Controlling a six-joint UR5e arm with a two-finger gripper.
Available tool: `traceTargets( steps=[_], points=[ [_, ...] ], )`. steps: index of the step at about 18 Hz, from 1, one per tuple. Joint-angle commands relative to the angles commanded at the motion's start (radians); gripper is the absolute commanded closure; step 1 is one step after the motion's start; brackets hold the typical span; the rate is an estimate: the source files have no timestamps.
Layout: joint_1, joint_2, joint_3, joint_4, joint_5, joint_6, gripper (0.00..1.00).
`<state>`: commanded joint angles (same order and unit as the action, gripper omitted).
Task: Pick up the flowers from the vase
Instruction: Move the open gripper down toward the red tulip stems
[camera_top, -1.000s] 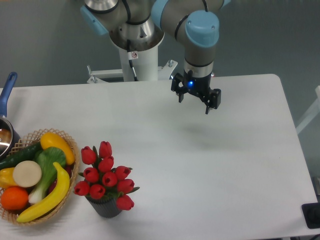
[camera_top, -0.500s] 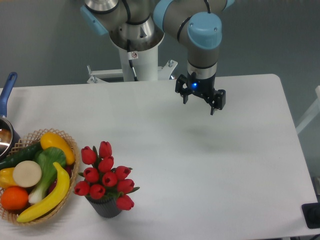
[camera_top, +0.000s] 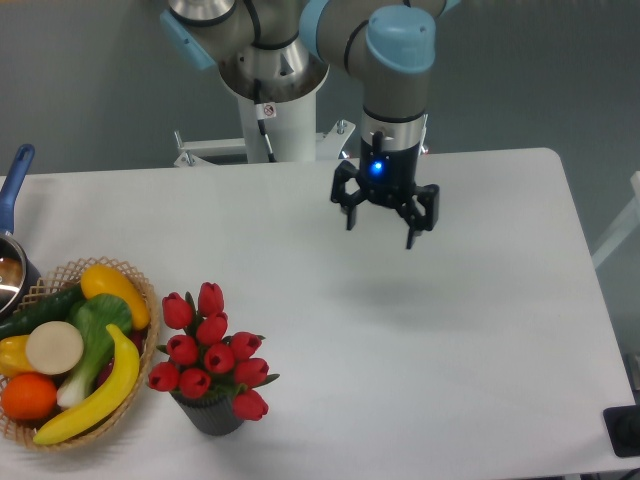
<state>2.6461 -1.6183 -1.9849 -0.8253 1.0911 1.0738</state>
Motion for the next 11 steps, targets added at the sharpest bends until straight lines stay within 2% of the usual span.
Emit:
traceTargets(
  steps=[3,7,11],
  points=[
    [-0.014,-0.034,0.030,0.024,-0.087,0.002,0.00],
    [-0.034,-0.165,0.112,0.035,-0.466,0.000,0.00],
    [-0.049,-0.248,0.150,0.037,-0.641,0.005,0.00]
  ],
)
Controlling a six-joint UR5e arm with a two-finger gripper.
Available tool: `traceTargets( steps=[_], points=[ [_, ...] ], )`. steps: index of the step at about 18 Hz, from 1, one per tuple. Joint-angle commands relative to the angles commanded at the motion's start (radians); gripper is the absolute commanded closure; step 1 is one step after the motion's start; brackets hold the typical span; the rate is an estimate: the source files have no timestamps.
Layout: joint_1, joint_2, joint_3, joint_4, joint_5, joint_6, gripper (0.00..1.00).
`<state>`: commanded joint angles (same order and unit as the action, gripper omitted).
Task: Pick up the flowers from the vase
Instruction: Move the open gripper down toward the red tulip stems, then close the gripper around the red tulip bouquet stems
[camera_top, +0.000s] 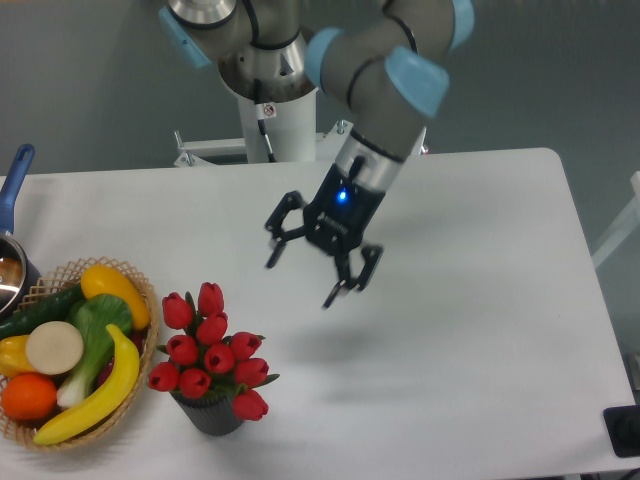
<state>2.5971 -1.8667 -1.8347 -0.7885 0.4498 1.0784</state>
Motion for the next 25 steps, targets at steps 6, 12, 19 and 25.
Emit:
traceTargets(
  steps=[6,12,19,25],
  points=[
    [-0.040,-0.069,0.052,0.002,-0.066,0.025,0.00],
    [-0.064,-0.149,0.121,0.002,-0.065,0.025,0.00],
    [-0.101,-0.154,0.115,0.000,-0.065,0.023,0.00],
    [-0.111,-0.150,0.112,0.002,-0.065,0.023,0.27]
  ],
)
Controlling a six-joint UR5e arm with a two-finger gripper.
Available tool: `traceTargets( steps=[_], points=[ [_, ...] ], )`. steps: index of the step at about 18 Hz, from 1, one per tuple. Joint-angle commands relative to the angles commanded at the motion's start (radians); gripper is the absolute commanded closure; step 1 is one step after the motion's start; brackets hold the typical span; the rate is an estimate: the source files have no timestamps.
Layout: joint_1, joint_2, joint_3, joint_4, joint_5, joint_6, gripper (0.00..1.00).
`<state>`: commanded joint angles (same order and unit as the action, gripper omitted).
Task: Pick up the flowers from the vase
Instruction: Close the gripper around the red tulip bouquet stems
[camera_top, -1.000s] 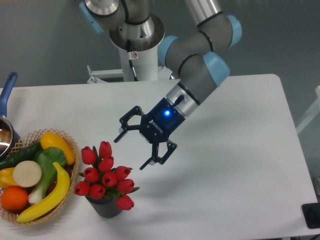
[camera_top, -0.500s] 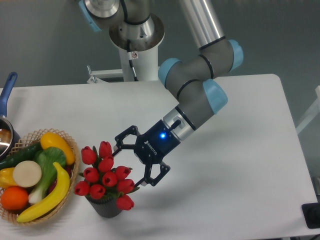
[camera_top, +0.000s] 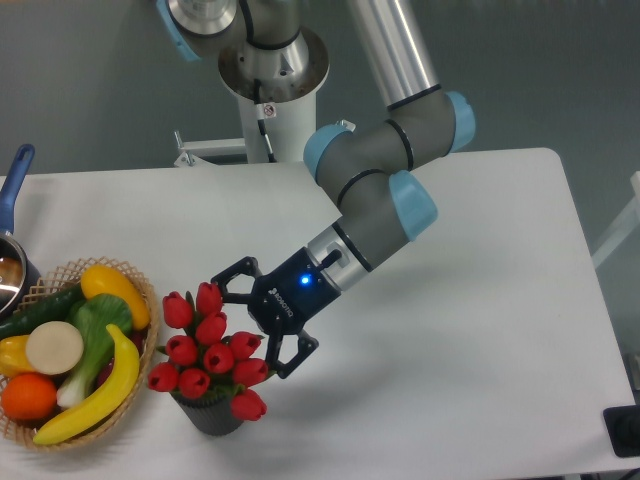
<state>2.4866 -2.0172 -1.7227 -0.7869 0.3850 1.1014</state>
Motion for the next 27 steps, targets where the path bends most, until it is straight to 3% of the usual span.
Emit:
traceTargets(
  steps=[4,5,6,15,21,27],
  points=[
    [0.002,0.002,0.002,0.000,0.000,0.003,0.83],
    [0.002,0.002,0.002,0.000,0.000,0.003,0.93],
    [0.003,0.003,0.003,0.000,0.002,0.005,0.96],
    [0.026,0.037,0.000,-0.002,-0.003,-0.012,0.98],
    [0.054,0.118,0.003,-0.002,-0.012,-0.187,0.98],
    [0.072,0.155,0.014,-0.002,-0.058,-0.276,0.98]
  ],
)
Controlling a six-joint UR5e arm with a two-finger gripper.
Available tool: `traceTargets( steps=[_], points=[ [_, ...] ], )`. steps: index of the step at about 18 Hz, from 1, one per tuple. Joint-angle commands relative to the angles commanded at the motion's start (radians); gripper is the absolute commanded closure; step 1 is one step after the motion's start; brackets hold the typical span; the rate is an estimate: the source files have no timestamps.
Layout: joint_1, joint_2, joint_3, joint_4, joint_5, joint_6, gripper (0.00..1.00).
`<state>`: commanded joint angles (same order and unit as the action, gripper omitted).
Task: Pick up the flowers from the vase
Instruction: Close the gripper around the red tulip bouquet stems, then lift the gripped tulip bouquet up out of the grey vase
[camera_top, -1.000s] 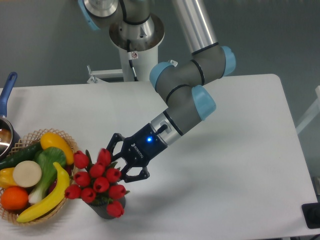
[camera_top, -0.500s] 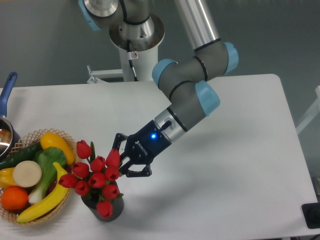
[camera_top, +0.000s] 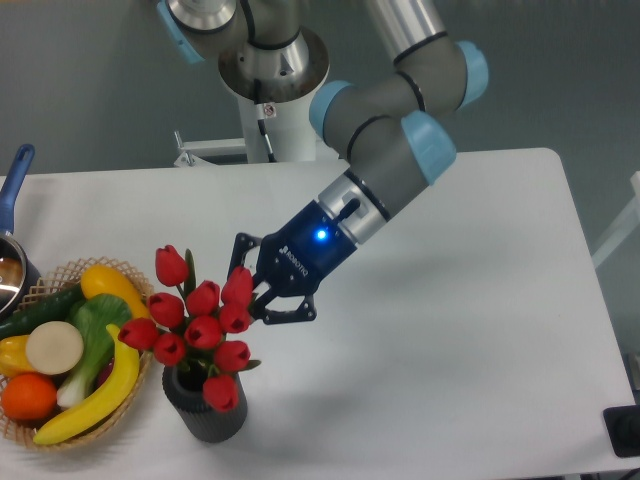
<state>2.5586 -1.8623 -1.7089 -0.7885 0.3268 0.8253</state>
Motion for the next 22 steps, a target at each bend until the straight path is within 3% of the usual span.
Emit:
traceTargets(
  steps=[6,14,22],
  points=[
    [-0.009,-0.021,0.103,-0.002,-0.052,-0.061,0.98],
    [0.005,-0.041,0.164,-0.002,-0.086,-0.094,0.98],
    [0.153,-0.003,0.169,-0.002,-0.224,-0.110,0.98]
  ],
)
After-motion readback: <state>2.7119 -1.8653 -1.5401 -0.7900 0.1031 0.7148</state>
